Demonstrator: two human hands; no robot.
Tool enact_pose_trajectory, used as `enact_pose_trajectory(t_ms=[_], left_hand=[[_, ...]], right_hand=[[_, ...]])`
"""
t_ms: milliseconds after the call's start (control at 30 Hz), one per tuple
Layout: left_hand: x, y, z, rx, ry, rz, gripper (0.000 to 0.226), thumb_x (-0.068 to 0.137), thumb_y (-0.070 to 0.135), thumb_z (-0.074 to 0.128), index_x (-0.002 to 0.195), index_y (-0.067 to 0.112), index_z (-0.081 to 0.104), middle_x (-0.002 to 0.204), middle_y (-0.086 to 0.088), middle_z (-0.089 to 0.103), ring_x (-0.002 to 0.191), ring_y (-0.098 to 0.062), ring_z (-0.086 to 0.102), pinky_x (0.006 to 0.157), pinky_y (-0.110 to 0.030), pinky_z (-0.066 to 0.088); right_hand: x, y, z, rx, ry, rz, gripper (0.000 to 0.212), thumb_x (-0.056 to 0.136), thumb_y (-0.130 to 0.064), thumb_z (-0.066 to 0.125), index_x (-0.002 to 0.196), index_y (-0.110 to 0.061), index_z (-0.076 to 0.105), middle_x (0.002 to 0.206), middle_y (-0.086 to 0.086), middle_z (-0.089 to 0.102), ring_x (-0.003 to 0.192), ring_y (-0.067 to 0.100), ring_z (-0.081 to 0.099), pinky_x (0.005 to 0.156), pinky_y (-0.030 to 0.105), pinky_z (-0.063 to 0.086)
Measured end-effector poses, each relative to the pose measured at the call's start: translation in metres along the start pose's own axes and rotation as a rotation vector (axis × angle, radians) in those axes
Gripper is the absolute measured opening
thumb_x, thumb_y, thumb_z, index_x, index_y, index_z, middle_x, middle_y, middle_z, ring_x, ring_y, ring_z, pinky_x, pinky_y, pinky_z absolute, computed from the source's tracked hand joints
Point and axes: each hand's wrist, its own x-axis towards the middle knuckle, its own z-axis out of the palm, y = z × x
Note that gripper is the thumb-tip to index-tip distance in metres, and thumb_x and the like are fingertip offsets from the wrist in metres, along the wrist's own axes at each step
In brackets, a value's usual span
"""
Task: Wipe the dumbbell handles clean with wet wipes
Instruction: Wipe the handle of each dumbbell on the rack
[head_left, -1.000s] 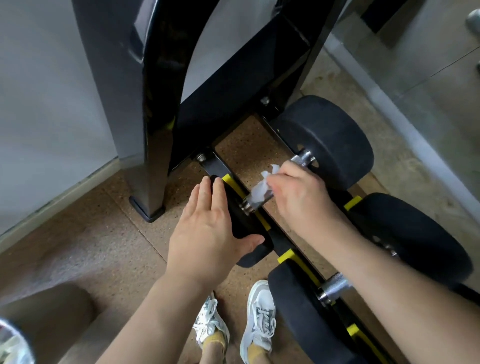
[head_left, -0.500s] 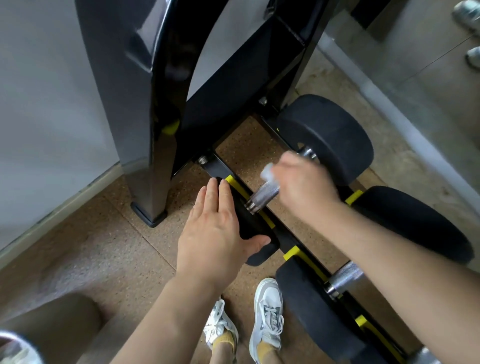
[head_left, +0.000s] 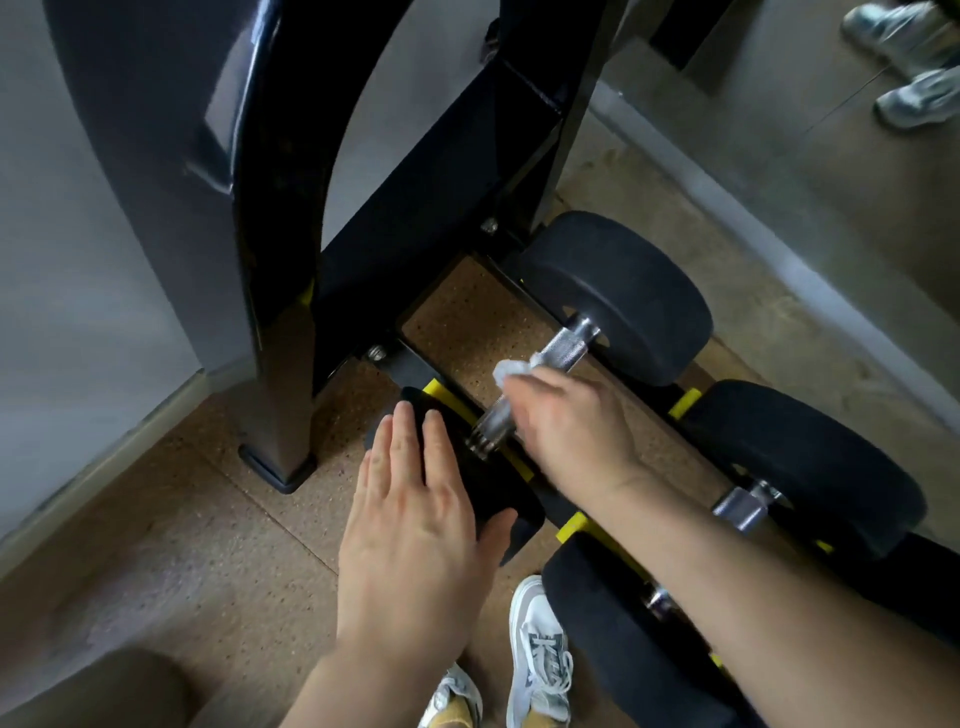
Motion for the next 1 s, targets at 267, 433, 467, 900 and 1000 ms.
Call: enact_pose_trajectory(t_ms=[267,433,467,900,1000], left_hand=[[0.029,0.027,-0.007,-0.140,0.074,0.267,0.058,0.079,0.017,0.039,0.135,0.017,0.055,0.133,-0.003,0.059,0.125,-0.024,0.054,0.101,-0.034,0.048],[0.075,0.044,0.012,-0.211,0.078,0.331,0.055,0.085,0.012,0.043,0.139,0.022,0.050,0.140,0.002,0.054,0.121,-0.021,0.058,0.088,-0.035,0.054],[0.081,0.045,0.016,-0.226,0.068,0.331,0.054,0.087,0.010,0.047,0.140,0.020,0.049,0.142,0.001,0.053,0.121,-0.021,0.058,0.089,-0.036,0.054],[0.142,0.073,0.016,-0.492,0.059,-0.128,0.030,0.096,0.037,0.054,0.093,0.013,0.072,0.072,-0.004,0.057,0.075,-0.025,0.058,0.061,-0.021,0.030],[0.132,0.081,0.015,-0.359,0.144,-0.142,0.029,0.097,0.038,0.053,0.096,0.016,0.072,0.070,-0.003,0.056,0.082,-0.030,0.061,0.063,-0.024,0.030]], right_hand=[[-0.006,0.007,0.007,0.250,0.079,0.182,0.020,0.089,-0.016,0.053,0.094,-0.017,0.073,0.090,0.000,0.073,0.076,0.023,0.070,0.060,0.035,0.057],[-0.004,0.008,0.001,0.597,0.201,0.543,0.031,0.089,-0.007,0.056,0.117,-0.012,0.068,0.113,0.004,0.068,0.101,0.006,0.060,0.095,0.024,0.049],[-0.006,0.001,-0.002,0.622,0.158,0.525,0.037,0.089,-0.002,0.055,0.124,-0.011,0.064,0.120,0.003,0.063,0.106,0.000,0.053,0.098,0.014,0.042],[-0.023,0.013,-0.035,0.953,0.014,0.782,0.054,0.092,0.001,0.049,0.138,-0.029,0.050,0.119,-0.006,0.061,0.103,-0.004,0.057,0.085,0.005,0.042],[-0.017,0.011,-0.035,1.069,0.014,0.812,0.054,0.089,0.007,0.046,0.130,-0.028,0.057,0.112,-0.008,0.065,0.097,-0.003,0.061,0.085,0.008,0.045]])
